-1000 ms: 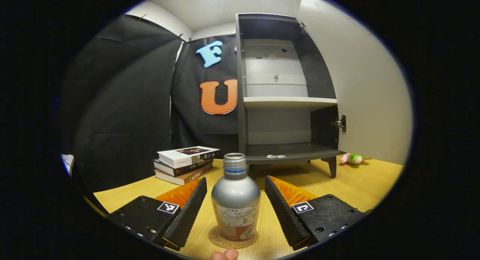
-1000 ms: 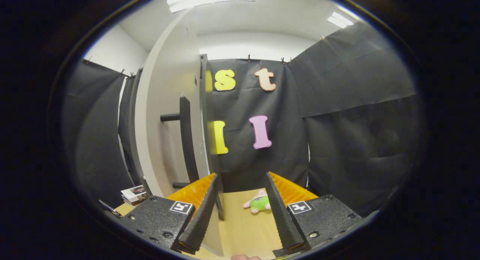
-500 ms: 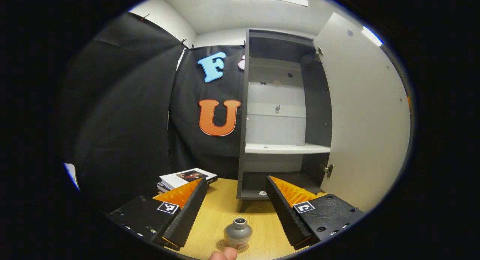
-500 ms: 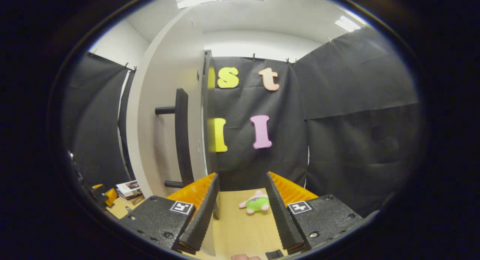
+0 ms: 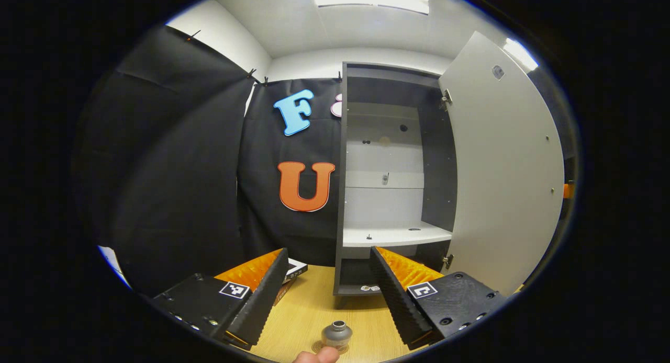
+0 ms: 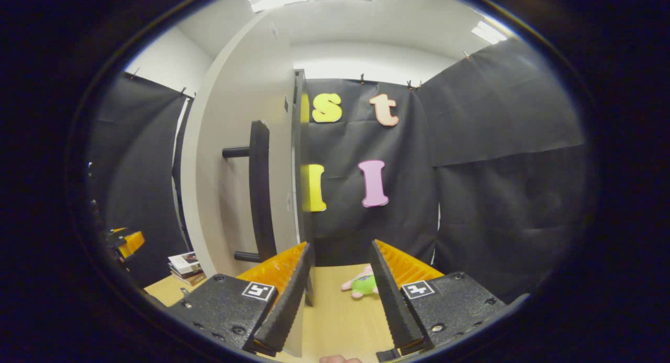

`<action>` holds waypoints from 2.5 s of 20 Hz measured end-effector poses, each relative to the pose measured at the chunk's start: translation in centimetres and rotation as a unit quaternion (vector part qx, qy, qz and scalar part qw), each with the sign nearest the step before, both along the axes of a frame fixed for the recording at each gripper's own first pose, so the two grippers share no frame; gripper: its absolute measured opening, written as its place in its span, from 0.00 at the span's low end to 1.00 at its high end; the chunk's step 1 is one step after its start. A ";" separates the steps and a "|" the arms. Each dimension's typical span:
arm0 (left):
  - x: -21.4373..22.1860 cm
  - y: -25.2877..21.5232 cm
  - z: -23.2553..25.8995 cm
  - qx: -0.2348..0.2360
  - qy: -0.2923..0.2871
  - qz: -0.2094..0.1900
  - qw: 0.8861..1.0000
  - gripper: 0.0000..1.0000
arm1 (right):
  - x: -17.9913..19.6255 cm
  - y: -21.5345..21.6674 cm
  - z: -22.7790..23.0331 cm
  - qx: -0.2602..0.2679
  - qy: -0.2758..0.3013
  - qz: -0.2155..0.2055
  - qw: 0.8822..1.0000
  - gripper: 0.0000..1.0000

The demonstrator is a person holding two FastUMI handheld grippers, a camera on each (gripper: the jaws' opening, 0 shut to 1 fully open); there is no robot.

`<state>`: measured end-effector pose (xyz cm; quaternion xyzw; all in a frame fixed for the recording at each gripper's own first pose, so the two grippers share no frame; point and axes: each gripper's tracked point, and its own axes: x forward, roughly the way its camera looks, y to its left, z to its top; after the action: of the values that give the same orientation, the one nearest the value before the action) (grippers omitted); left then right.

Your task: Open the cabinet door with the right hand, grasp the bottle in the cabinet with the left hand and place it on the coaster, then close the cabinet door with the right hand.

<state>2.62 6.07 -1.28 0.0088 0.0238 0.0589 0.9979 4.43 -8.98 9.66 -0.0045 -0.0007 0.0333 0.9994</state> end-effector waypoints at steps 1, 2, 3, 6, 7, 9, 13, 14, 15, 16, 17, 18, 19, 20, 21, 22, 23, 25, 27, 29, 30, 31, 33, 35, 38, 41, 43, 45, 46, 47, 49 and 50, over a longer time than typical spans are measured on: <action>-0.2 -0.4 -0.4 0.000 0.004 -0.005 1.000 0.93 | -0.3 1.0 -0.1 0.003 0.001 0.012 1.000 0.75; -0.5 -0.9 -0.7 0.000 0.008 -0.011 1.000 0.93 | -0.6 2.1 -0.3 0.001 0.003 0.027 1.000 0.75; -0.8 -1.1 -1.1 -0.001 0.015 -0.013 1.000 0.93 | -0.7 3.3 -0.3 -0.003 0.003 0.042 0.999 0.75; -1.5 -1.2 -2.0 -0.014 0.029 -0.018 0.999 0.94 | -0.6 7.3 -0.6 -0.014 0.003 0.087 0.996 0.75; -1.7 -0.9 -2.2 -0.018 0.031 -0.017 0.999 0.94 | -0.4 8.8 -0.7 -0.016 0.003 0.102 0.995 0.75; -2.0 -0.2 -2.3 -0.023 0.034 -0.011 0.999 0.94 | 0.1 11.2 -0.8 -0.018 0.004 0.126 0.992 0.71; -2.6 1.2 -2.1 -0.023 0.029 0.001 0.999 0.94 | 1.6 15.6 -1.7 -0.006 0.016 0.157 0.987 0.72; -2.7 1.6 -2.0 -0.021 0.026 0.005 0.999 0.94 | 2.3 17.1 -1.9 0.003 0.019 0.172 0.985 0.74; -2.7 2.0 -2.0 -0.020 0.023 0.010 0.999 0.94 | 3.0 18.4 -2.0 0.011 0.024 0.185 0.982 0.75; -2.6 2.4 -2.0 -0.021 0.020 0.014 0.999 0.94 | 3.7 19.6 -2.0 0.017 0.026 0.197 0.980 0.71; -2.5 2.7 -2.1 -0.024 0.021 0.016 0.999 0.94 | 4.3 21.0 -2.0 0.019 0.026 0.207 0.978 0.71; -2.5 2.8 -2.3 -0.026 0.023 0.017 0.999 0.94 | 4.9 22.5 -2.0 0.017 0.024 0.216 0.976 0.75; -2.5 3.0 -2.4 -0.028 0.024 0.017 0.999 0.94 | 5.4 24.0 -2.2 0.013 0.022 0.223 0.974 0.75; -2.5 3.2 -2.5 -0.029 0.026 0.018 0.999 0.94 | 6.2 25.4 -2.2 0.012 0.018 0.230 0.973 0.72; -2.5 3.5 -2.6 -0.029 0.027 0.020 0.999 0.94 | 7.2 26.7 -2.3 0.012 0.014 0.233 0.972 0.72; -2.4 3.7 -2.7 -0.028 0.030 0.022 0.999 0.94 | 7.9 28.0 -2.7 0.008 0.015 0.236 0.972 0.72; -2.4 4.1 -2.9 -0.027 0.032 0.025 0.999 0.94 | 8.7 29.4 -2.8 0.006 0.010 0.239 0.971 0.75; -2.3 4.5 -3.3 -0.030 0.037 0.029 0.998 0.94 | 9.5 31.6 -3.0 0.003 0.004 0.239 0.971 0.76; -2.3 5.0 -3.8 -0.031 0.041 0.034 0.998 0.94 | 10.7 32.7 -3.4 0.004 0.001 0.230 0.973 0.76; -2.5 5.4 -3.8 -0.029 0.042 0.038 0.998 0.94 | 11.8 33.2 -3.9 0.003 0.005 0.228 0.974 0.76; -2.5 5.5 -4.0 -0.028 0.042 0.040 0.998 0.94 | 12.5 33.0 -4.0 0.000 0.004 0.221 0.975 0.76; -2.6 5.6 -4.1 -0.027 0.042 0.042 0.998 0.94 | 12.8 32.9 -4.1 -0.001 0.003 0.220 0.975 0.73; -2.6 5.6 -4.3 -0.029 0.044 0.043 0.998 0.94 | 13.0 31.8 -3.7 0.000 -0.002 0.208 0.978 0.76; -2.6 5.5 -4.2 -0.029 0.041 0.042 0.998 0.94 | 11.7 30.2 -3.3 0.002 -0.003 0.201 0.979 0.76; -2.5 4.9 -4.0 -0.025 0.039 0.035 0.998 0.94 | 8.5 26.9 -2.9 -0.004 -0.003 0.188 0.982 0.76; -2.5 4.2 -3.5 -0.022 0.034 0.026 0.999 0.94 | 4.7 21.9 -3.1 -0.020 -0.007 0.157 0.987 0.74; -2.4 3.1 -2.9 -0.026 0.019 0.018 0.999 0.94 | 2.1 18.0 -3.5 -0.025 -0.006 0.123 0.992 0.76; -2.8 1.4 -2.5 -0.035 0.005 0.008 0.999 0.94 | -0.4 14.0 -4.1 -0.025 -0.009 0.081 0.996 0.76; -3.2 0.7 -2.0 -0.038 -0.008 0.005 0.999 0.95 | -1.7 12.3 -4.5 -0.028 -0.013 0.063 0.998 0.76; -3.4 0.0 -1.4 -0.039 -0.023 0.002 0.999 0.95 | -3.0 10.8 -4.8 -0.026 -0.024 0.052 0.998 0.76; -4.0 -1.4 -0.3 -0.033 -0.042 -0.009 0.999 0.95 | -5.0 7.7 -6.6 -0.027 -0.021 0.027 0.999 0.77; -4.2 -2.2 -0.3 -0.029 -0.041 -0.018 0.999 0.95 | -5.8 6.1 -8.1 -0.032 -0.007 0.010 0.999 0.76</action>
<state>-1.55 3.88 -1.58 -0.0220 -0.0159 0.0406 0.9988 -1.35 -2.93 1.61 -0.0365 -0.0072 0.0435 0.9984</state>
